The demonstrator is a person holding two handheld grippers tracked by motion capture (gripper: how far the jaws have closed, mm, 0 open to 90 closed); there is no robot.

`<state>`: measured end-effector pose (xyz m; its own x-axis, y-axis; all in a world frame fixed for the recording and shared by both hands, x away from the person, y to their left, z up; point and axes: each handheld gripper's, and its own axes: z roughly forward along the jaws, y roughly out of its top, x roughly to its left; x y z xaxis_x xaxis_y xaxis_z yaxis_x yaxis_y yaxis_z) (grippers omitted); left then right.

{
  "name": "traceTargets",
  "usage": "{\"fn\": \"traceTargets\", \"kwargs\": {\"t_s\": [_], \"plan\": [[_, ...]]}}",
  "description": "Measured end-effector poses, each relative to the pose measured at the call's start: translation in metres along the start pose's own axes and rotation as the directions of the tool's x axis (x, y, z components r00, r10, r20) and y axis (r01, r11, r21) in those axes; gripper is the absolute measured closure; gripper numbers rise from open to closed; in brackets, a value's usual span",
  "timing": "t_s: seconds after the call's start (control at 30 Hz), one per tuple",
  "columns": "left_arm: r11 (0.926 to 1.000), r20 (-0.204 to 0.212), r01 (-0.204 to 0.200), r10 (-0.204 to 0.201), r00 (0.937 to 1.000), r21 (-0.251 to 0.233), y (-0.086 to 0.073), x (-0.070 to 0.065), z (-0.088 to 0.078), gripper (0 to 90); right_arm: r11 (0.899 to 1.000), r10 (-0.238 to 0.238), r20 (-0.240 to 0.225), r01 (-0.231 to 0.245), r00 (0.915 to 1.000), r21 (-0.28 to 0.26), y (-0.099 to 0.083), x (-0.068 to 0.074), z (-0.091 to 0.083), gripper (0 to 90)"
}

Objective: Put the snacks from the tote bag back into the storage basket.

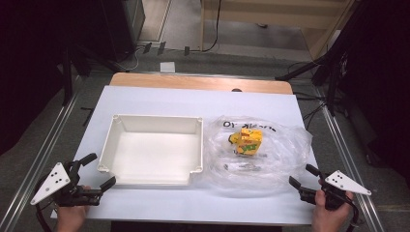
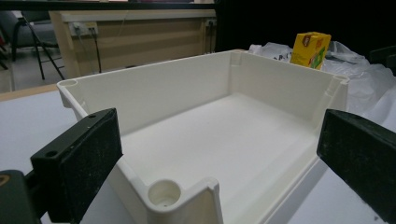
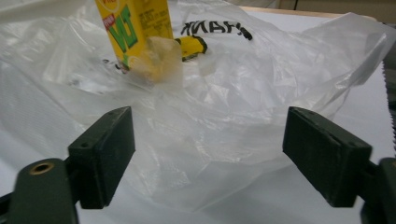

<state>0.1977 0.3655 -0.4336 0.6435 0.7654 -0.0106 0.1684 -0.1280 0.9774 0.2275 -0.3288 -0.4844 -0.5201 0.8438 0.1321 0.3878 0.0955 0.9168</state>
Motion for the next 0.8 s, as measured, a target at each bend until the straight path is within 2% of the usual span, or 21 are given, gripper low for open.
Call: {"fn": "traceTargets", "kwargs": {"t_s": [0.1, 0.17, 0.3, 0.4, 0.47, 0.5, 0.53, 0.57, 0.6, 0.63, 0.73, 0.77, 0.8], "plan": [[1.0, -0.001, 0.001, -0.001, 1.0, 0.001, 0.0, 0.0, -0.001, 0.6, 1.0, 0.012, -0.023, -0.012, 0.9997, -0.01, 0.004, -0.001, -0.004, 19.6], [1.0, -0.001, 0.0, 0.0, 1.0, -0.003, 0.0, 0.0, -0.001, 0.6, 1.0, -0.005, -0.023, 0.005, 0.9997, -0.009, 0.011, -0.003, -0.008, 19.9], [1.0, -0.003, -0.002, 0.002, 1.0, 0.0, 0.0, -0.001, -0.001, 0.6, 0.997, -0.073, -0.024, 0.074, 0.997, 0.032, 0.03, -0.003, -0.015, 20.0], [1.0, -0.002, -0.001, 0.001, 1.0, 0.002, 0.0, -0.001, -0.001, 0.6, 0.99, -0.12, -0.032, 0.122, 0.9923, 0.073, 0.041, -0.003, -0.014, 19.8], [1.0, 0.0, 0.002, -0.002, 1.0, 0.0, 0.0, -0.001, -0.001, 0.6, 0.978, -0.158, -0.049, 0.163, 0.9862, 0.131, 0.048, -0.001, -0.009, 19.7], [1.0, 0.0, 0.001, -0.001, 1.0, 0.0, 0.0, 0.0, -0.001, 0.6, 0.965, -0.185, -0.067, 0.194, 0.9805, 0.175, 0.054, 0.0, -0.005, 19.7], [1.0, 0.0, 0.002, -0.002, 1.0, 0.0, 0.0, 0.0, -0.001, 0.6, 0.965, -0.185, -0.067, 0.194, 0.9805, 0.175, 0.054, 0.0, -0.005, 19.7], [1.0, 0.0, 0.003, -0.003, 1.0, -0.001, 0.0, 0.0, -0.001, 0.6, 0.952, -0.204, -0.096, 0.22, 0.9743, 0.212, 0.062, 0.003, 0.001, 19.7], [1.0, -0.001, 0.002, -0.002, 1.0, 0.0, 0.0, 0.0, -0.001, 0.6, 0.947, -0.21, -0.106, 0.229, 0.972, 0.225, 0.065, 0.003, 0.002, 19.7], [1.0, -0.001, 0.002, -0.002, 1.0, 0.001, 0.0, 0.0, -0.001, 0.6, 0.947, -0.21, -0.106, 0.229, 0.972, 0.225, 0.065, 0.003, 0.002, 19.7], [1.0, 0.0, 0.001, -0.001, 1.0, 0.002, 0.0, -0.001, -0.001, 0.6, 0.919, -0.261, -0.136, 0.289, 0.9558, 0.269, 0.081, 0.007, 0.009, 19.7], [1.0, 0.0, 0.002, -0.002, 1.0, 0.001, 0.0, -0.001, -0.001, 0.6, 0.919, -0.261, -0.136, 0.289, 0.9558, 0.269, 0.081, 0.007, 0.009, 19.7], [1.0, 0.001, 0.002, -0.002, 1.0, 0.001, 0.0, 0.0, -0.001, 0.6, 0.913, -0.269, -0.143, 0.3, 0.9524, 0.276, 0.084, 0.008, 0.011, 19.7]]}}
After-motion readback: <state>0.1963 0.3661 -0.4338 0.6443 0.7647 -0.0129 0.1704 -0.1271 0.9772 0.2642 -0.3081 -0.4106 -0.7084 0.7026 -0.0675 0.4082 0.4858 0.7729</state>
